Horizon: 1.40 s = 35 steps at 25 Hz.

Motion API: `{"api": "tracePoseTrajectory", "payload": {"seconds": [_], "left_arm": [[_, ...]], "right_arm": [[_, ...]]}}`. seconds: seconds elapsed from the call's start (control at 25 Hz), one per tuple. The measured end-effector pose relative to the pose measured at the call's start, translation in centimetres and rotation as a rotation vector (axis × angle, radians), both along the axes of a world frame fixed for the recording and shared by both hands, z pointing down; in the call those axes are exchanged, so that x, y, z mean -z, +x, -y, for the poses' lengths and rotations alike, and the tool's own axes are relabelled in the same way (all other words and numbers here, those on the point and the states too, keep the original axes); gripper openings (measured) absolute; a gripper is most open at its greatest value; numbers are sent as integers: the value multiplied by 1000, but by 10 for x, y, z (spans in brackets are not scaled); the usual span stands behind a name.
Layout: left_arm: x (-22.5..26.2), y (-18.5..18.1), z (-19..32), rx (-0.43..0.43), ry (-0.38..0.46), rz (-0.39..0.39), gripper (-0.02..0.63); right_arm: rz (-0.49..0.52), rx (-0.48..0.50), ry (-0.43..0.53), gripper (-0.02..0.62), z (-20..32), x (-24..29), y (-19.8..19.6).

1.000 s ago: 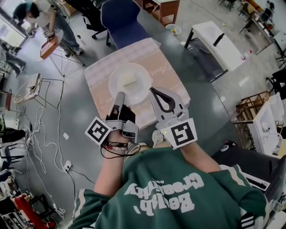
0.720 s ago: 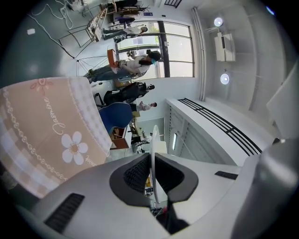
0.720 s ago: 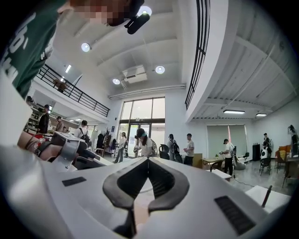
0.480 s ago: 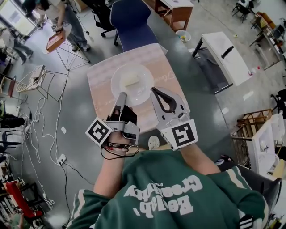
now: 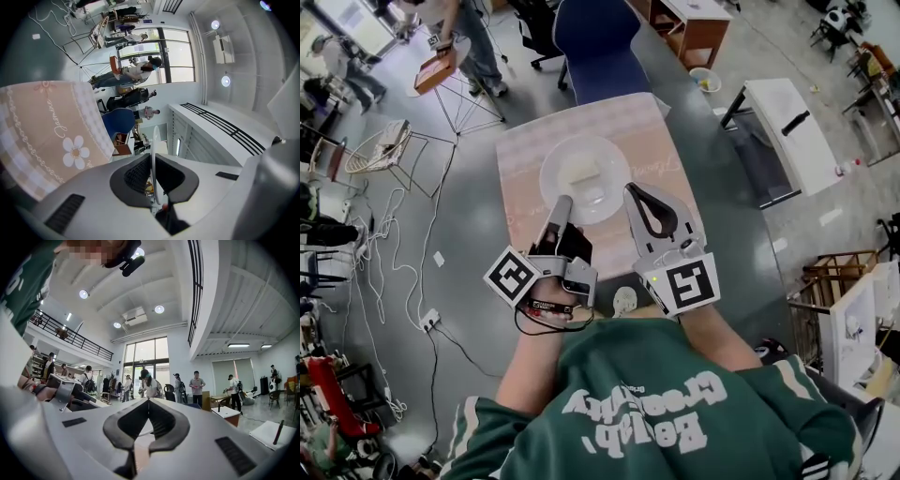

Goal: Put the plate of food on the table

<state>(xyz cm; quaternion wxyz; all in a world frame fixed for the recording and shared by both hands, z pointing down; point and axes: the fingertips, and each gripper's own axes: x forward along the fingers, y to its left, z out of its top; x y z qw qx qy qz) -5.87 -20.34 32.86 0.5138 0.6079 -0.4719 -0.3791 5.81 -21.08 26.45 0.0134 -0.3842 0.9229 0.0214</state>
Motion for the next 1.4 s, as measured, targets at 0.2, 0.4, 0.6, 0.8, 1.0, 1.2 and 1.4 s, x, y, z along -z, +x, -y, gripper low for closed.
{"api": "tracePoseTrajectory", "payload": {"seconds": [0.2,0.4,0.6,0.8,1.0,1.2,1.4], "left_arm": [[-5,-4,6,1,-11,-9,28],[-22,-8,12,0,-49,37,28],[-35,-8,25,-7,-42,32,28],[-52,-7,47,-24,-49,44,28],[-77,-14,62,-26,-74,51,28],[-104,-20,80,-34,-93,28,28],[-128,-28,95,-34,-112,13,28]], "right_arm": [[-12,6,-9,15,5,-4,-9],[-13,-11,-67,15,13,-14,-7],[-15,-20,-82,15,15,-27,-8],[-28,-47,-121,15,34,-49,-8],[-40,-65,-137,15,49,-67,-14],[-55,-74,-153,15,65,-88,-22],[-56,-90,-188,15,81,-108,-31]]}}
